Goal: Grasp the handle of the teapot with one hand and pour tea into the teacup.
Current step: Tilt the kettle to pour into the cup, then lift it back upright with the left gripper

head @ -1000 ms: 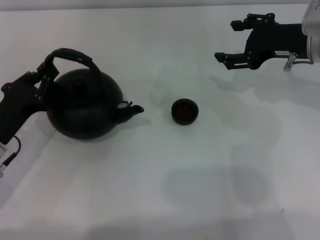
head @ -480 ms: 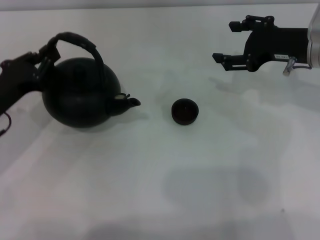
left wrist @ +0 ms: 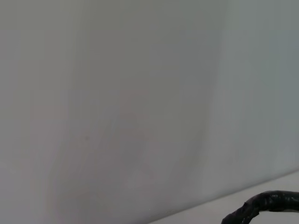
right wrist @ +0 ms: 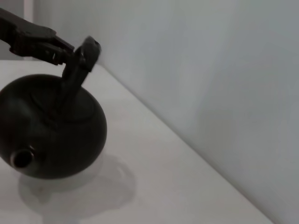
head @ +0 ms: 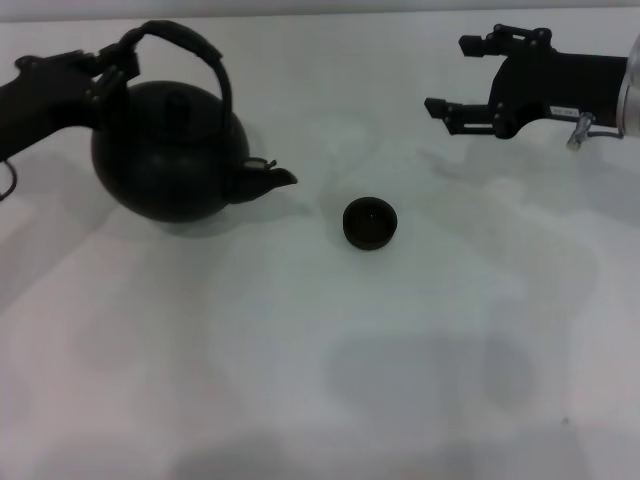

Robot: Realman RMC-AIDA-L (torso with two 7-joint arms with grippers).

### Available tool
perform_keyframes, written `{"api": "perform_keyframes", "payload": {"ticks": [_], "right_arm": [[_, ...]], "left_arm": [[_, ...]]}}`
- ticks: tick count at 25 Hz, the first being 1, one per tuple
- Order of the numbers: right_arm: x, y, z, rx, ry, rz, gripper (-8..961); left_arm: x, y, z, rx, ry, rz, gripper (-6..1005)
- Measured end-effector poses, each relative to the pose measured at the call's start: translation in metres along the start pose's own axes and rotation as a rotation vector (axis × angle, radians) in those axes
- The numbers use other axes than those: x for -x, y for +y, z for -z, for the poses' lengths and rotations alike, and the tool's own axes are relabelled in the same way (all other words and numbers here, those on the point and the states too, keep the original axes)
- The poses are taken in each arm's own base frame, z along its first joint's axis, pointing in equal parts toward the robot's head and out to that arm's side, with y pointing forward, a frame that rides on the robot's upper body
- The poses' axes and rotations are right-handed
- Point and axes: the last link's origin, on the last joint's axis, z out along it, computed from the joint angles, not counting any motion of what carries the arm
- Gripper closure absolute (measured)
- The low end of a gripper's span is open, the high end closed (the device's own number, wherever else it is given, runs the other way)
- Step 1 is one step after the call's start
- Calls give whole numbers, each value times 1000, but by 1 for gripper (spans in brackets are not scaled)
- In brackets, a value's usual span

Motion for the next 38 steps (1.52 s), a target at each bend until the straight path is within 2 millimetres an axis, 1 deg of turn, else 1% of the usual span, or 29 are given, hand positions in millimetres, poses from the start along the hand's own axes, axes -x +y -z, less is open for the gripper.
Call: {"api": "perform_keyframes", "payload": {"ticks": [6, 13, 15, 20, 22, 23, 31, 38], "right_arm": [[1, -4, 7, -37, -55, -14, 110], [-3, -10, 19, -96, -125, -45, 111], [-5, -12, 22, -108, -134, -62, 111], [-9, -15, 28, -135, -150, -83, 111], [-11, -16, 30, -148, -164, -85, 111], [-11, -16, 31, -152, -170, -87, 111], [-16, -21, 39, -189, -189, -111, 112], [-19, -25, 44, -211, -191, -126, 112]], "left_arm": [[-23, 7, -14, 5, -84, -66, 846], [-45, 14, -31, 8, -156, -129, 846], [-53, 16, -38, 5, -188, -165, 846], [-67, 23, -54, -10, -275, -217, 853], [-73, 28, -62, -21, -323, -276, 853], [-73, 28, -62, -21, -323, -276, 853], [-86, 51, -78, 1, -358, -415, 852], [-95, 67, -79, 8, -372, -516, 855]]}}
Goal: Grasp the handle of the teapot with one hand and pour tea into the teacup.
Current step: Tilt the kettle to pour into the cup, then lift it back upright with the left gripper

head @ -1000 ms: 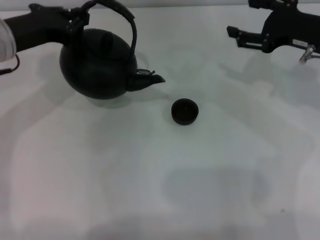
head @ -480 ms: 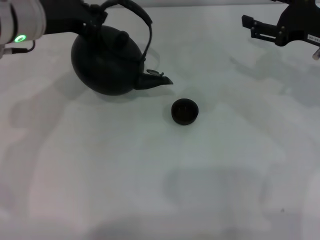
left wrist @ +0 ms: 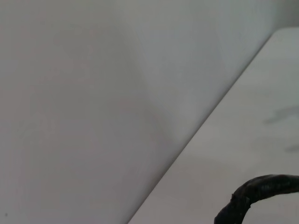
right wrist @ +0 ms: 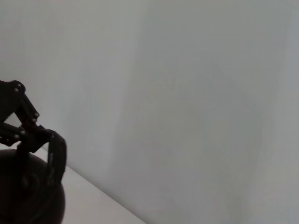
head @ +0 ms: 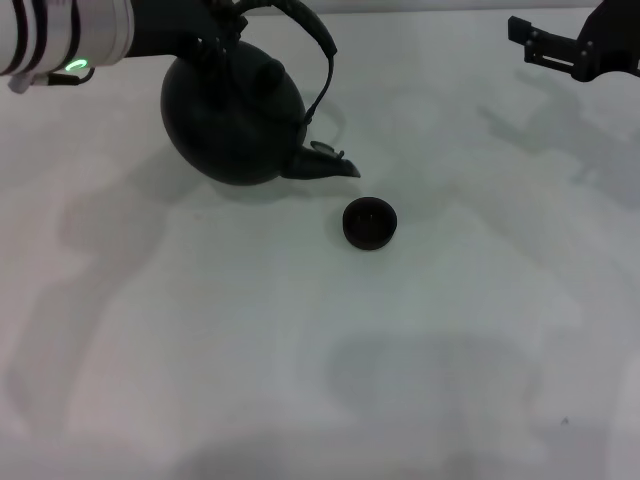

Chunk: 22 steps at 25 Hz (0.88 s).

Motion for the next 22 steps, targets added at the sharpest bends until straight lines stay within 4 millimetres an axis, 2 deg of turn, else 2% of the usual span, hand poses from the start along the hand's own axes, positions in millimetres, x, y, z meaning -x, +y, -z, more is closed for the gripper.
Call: {"api": "perform_keyframes", "payload": {"ticks": [9, 22], "right_arm": [[0, -2, 0, -7, -3, -2, 112], [2, -2, -1, -4, -6, 5, 112]], "left_arm": [[-7, 7, 4, 3, -40, -72, 860], [-23, 21, -6, 17, -77, -187, 864]]}}
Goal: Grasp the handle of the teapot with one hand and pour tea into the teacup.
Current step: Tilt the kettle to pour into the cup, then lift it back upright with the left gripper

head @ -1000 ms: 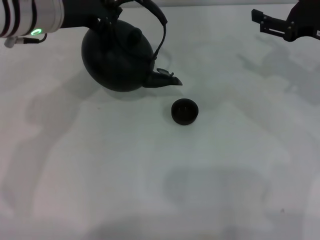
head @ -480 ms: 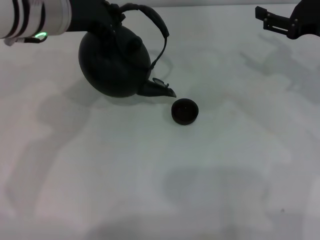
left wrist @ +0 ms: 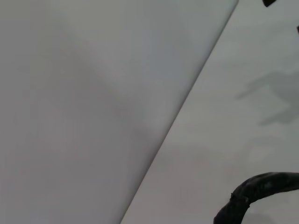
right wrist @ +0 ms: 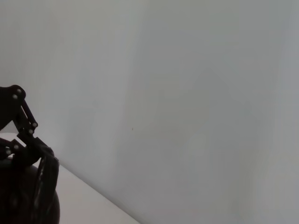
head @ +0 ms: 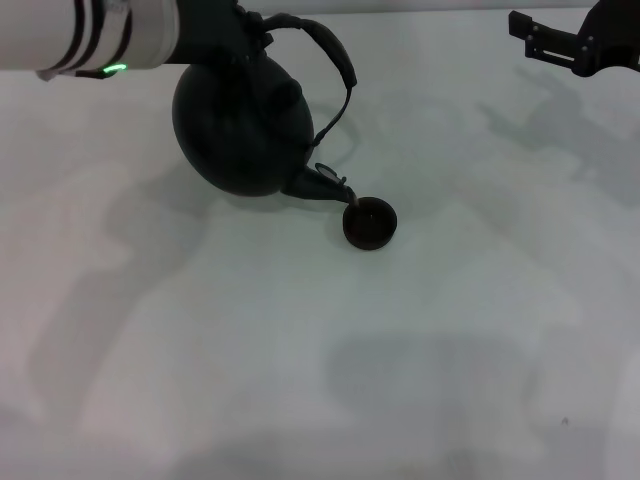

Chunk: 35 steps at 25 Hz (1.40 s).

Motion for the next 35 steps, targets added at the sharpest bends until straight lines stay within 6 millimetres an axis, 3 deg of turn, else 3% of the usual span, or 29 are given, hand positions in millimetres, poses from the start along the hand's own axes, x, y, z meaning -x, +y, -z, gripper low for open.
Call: {"api": "perform_keyframes", "payload": {"ticks": [21, 35], "right_arm": [[-4, 0, 0, -10, -4, -2, 113], [-5, -3, 0, -20, -3, -1, 113]], "left_arm": [[-26, 7, -14, 12, -24, -129, 865], [-25, 7, -14, 1, -40, -125, 867]]}}
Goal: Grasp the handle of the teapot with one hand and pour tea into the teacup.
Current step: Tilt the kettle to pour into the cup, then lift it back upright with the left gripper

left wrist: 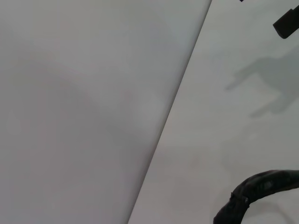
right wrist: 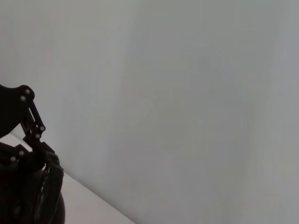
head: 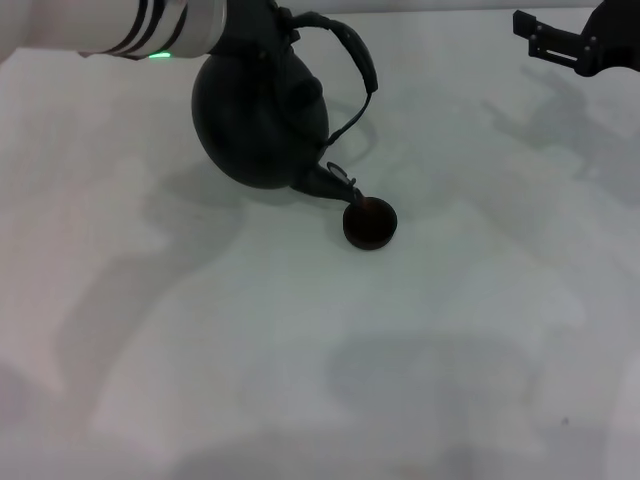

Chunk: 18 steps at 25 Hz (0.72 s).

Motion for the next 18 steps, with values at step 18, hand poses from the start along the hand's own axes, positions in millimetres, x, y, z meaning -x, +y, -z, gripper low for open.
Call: {"api": "perform_keyframes", "payload": {"ticks": [18], "right_arm": [[-1, -1, -1, -4, 2, -5, 113]], "left_arm": [[2, 5, 0, 7, -2, 19, 868]]}}
